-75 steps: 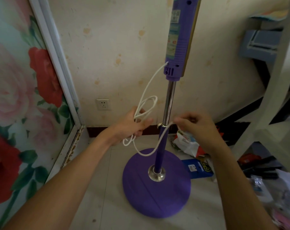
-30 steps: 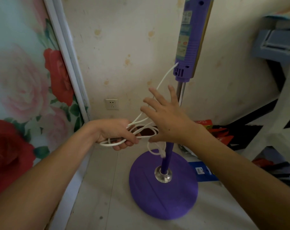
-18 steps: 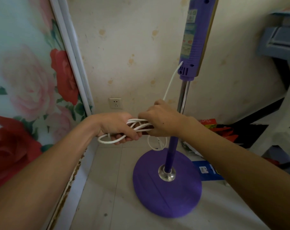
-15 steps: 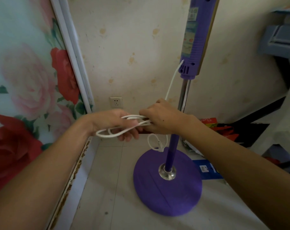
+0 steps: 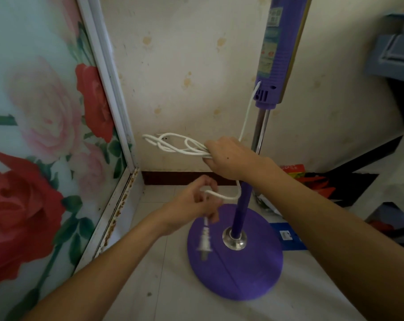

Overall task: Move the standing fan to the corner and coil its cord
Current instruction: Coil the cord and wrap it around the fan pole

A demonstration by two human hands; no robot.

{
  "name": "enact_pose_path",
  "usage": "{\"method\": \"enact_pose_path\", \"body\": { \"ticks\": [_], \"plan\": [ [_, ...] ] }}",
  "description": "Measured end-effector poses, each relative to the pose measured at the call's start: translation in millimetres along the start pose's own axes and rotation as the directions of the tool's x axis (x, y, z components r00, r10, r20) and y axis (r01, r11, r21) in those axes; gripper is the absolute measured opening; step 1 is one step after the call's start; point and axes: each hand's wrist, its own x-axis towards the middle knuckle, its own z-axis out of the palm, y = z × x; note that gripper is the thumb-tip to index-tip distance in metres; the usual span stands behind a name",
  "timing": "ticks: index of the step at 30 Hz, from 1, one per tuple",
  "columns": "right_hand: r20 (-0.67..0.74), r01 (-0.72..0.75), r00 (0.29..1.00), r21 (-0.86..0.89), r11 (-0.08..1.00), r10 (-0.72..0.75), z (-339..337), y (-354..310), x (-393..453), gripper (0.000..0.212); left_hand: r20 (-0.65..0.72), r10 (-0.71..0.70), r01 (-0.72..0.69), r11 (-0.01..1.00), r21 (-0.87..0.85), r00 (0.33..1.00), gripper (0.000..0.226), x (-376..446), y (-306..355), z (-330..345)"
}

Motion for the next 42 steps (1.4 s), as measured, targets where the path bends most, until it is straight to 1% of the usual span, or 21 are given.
{"method": "enact_pose_path", "body": {
  "ticks": [1,3,5,8,10,13,15,16,18,19,20,22,23,25,28,30,33,36,38,40,42],
  "plan": [
    [0.000,-0.004,1.000,-0.028,1.000,0.004,2,4,-3,0.018,0.016,0.000,-0.001,0.998,0.067,1.000,0.008,-5,10,-6],
    [0.030,-0.010,0.999,-0.105,0.994,0.013,7,12,-11,0.015,0.090,-0.054,0.025,0.957,0.290,0.994,0.014,-17,33,-21],
    [0.097,-0.008,0.995,-0.180,0.984,0.026,10,17,-16,0.016,0.134,-0.090,-0.002,0.823,0.569,0.987,0.016,-26,59,-34],
    [0.165,0.049,0.986,-0.213,0.976,-0.014,5,11,-19,0.018,0.143,0.114,-0.181,0.490,0.853,0.983,0.017,-27,101,-56],
    [0.174,0.124,0.981,-0.194,0.973,-0.091,-1,1,-20,0.017,0.118,0.287,-0.227,0.384,0.895,0.951,0.013,-18,127,-71],
    [0.093,0.240,0.969,-0.121,0.963,-0.230,-18,-10,-25,0.015,0.003,0.370,-0.181,0.447,0.876,0.929,0.006,7,134,-95],
    [-0.009,0.275,0.961,-0.031,0.961,-0.275,-27,-14,-28,0.017,-0.076,0.328,-0.133,0.569,0.811,0.941,0.016,26,111,-101],
    [-0.054,0.275,0.961,0.052,0.960,-0.272,-30,-14,-30,0.018,-0.129,0.289,-0.111,0.684,0.721,0.949,0.024,32,94,-100],
    [-0.120,0.236,0.970,0.244,0.941,-0.212,-31,-11,-34,0.017,-0.257,0.138,-0.028,0.921,0.389,0.956,0.050,37,53,-89],
    [-0.139,0.198,0.977,0.305,0.932,-0.162,-30,-8,-36,0.015,-0.303,0.070,0.007,0.969,0.247,0.950,0.056,37,34,-80],
    [-0.148,0.152,0.983,0.350,0.924,-0.106,-27,-4,-39,0.013,-0.312,0.044,0.012,0.984,0.176,0.949,0.052,36,17,-71],
    [-0.129,0.060,0.992,0.427,0.902,-0.004,-21,4,-43,0.014,-0.341,0.091,-0.010,0.973,0.231,0.936,0.032,34,-6,-57],
    [-0.111,0.029,0.993,0.476,0.879,0.028,-20,7,-44,0.024,-0.356,0.102,-0.011,0.969,0.248,0.929,0.026,33,-10,-51],
    [-0.080,0.005,0.995,0.589,0.808,0.052,-19,11,-41,0.036,-0.360,0.083,0.023,0.959,0.282,0.929,0.027,35,-12,-35],
    [-0.111,-0.091,0.967,0.685,0.723,0.227,-15,15,-26,0.026,-0.300,0.035,0.090,0.916,0.392,0.953,0.035,31,-10,4],
    [-0.106,-0.187,0.948,0.582,0.791,0.301,-10,23,-20,0.021,-0.248,0.074,0.092,0.797,0.596,0.966,0.033,18,-2,22],
    [-0.078,-0.122,0.986,0.256,0.959,0.146,1,28,-27,0.021,-0.086,0.158,0.019,0.382,0.924,0.984,0.027,-5,31,19],
    [-0.072,-0.030,0.997,0.091,0.995,0.037,5,29,-33,0.019,0.042,0.193,-0.048,0.029,0.998,0.980,0.027,-10,73,-5],
    [-0.048,-0.031,0.998,0.024,0.999,0.033,5,29,-33,0.015,0.179,0.213,-0.160,-0.104,0.982,0.961,0.027,-4,97,-20],
    [-0.030,-0.036,0.999,-0.003,0.999,0.036,6,29,-33,0.015,0.278,0.217,-0.238,-0.192,0.952,0.936,0.028,6,114,-26],
    [-0.009,-0.030,1.000,0.004,1.000,0.030,5,31,-34,0.018,0.377,0.292,-0.304,-0.265,0.915,0.879,0.023,15,119,-30]
  ]
}}
